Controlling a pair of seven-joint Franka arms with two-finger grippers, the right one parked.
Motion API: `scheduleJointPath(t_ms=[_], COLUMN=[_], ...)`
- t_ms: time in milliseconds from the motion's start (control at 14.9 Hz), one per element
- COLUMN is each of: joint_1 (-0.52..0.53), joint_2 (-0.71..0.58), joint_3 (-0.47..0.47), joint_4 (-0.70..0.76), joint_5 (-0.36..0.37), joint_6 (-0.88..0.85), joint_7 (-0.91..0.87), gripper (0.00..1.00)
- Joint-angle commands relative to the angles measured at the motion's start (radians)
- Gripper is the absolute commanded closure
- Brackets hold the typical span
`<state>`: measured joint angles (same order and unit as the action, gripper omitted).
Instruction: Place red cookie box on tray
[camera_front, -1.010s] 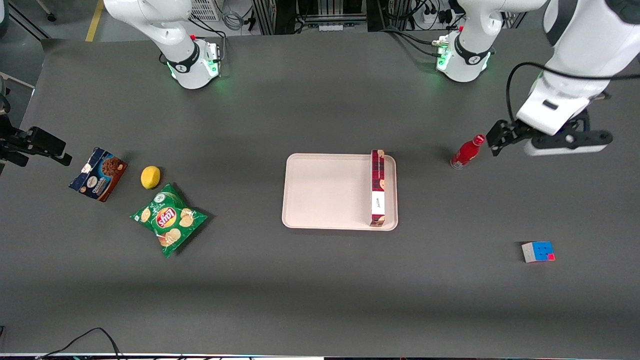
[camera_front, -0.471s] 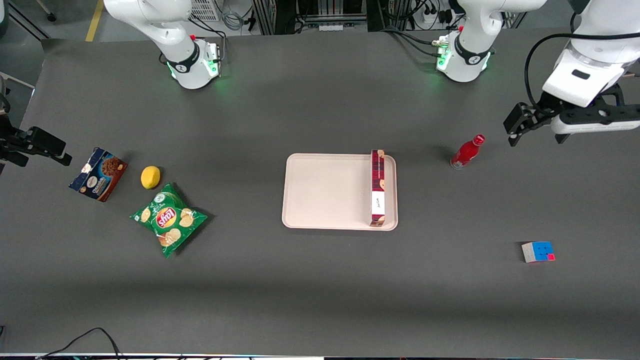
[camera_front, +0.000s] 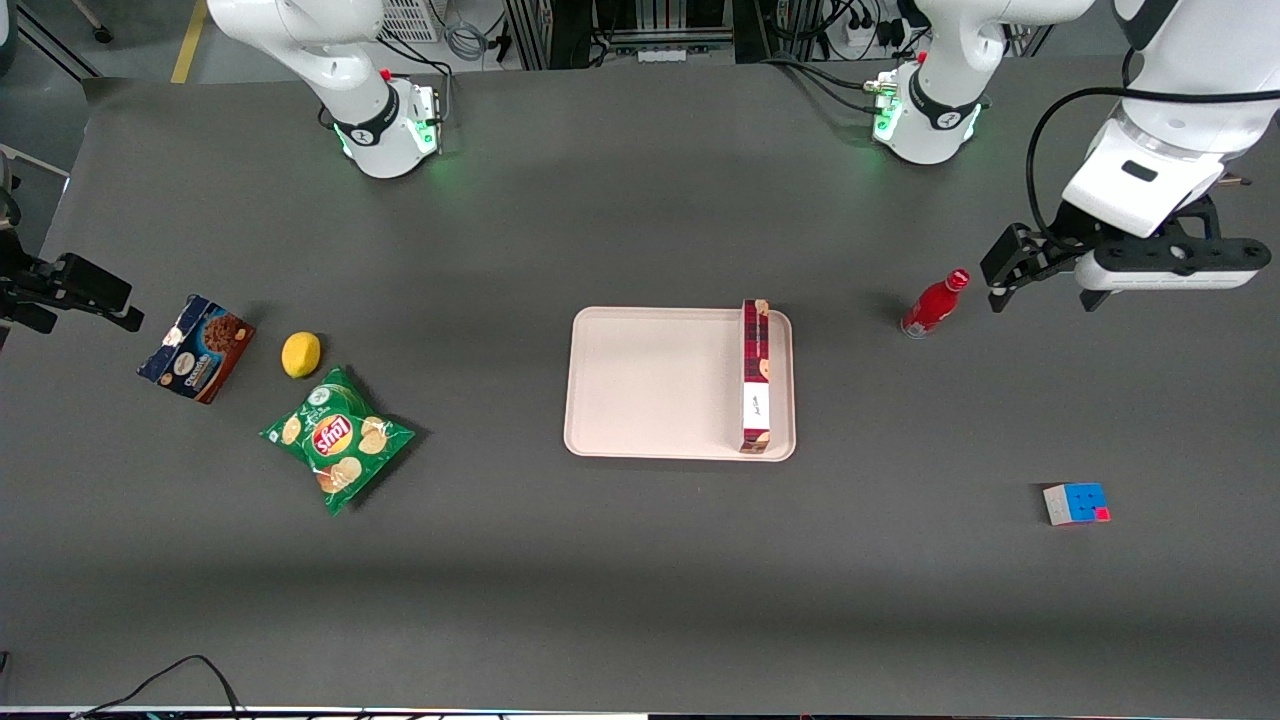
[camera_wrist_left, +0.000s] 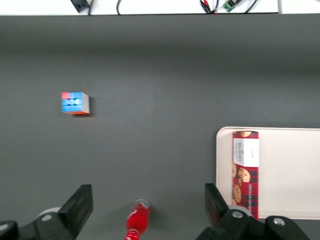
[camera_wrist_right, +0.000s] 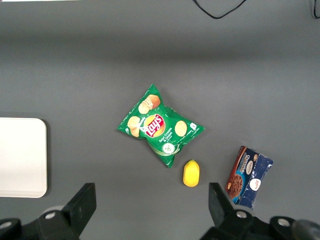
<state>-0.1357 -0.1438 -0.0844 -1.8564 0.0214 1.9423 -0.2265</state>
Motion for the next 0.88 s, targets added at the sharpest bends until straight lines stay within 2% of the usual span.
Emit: scheduleJointPath(t_ms=[0, 202, 471, 673, 808], joint_1=[-0.001, 0.004, 0.036, 0.141, 0.149], joint_2=[0.076, 0.115, 0.127, 0.125, 0.125], joint_3=[0.017, 0.066, 0.066, -0.018, -0.023], joint_4=[0.067, 0.097, 0.103, 0.103, 0.103], joint_5=[-0.057, -0.052, -0.047, -0.049, -0.049], joint_6=[-0.009, -0.022, -0.026, -0.029, -0.029], joint_7=[0.033, 0.036, 0.076, 0.095, 0.099], gripper=[0.00, 0.00, 0.00, 0.00, 0.00])
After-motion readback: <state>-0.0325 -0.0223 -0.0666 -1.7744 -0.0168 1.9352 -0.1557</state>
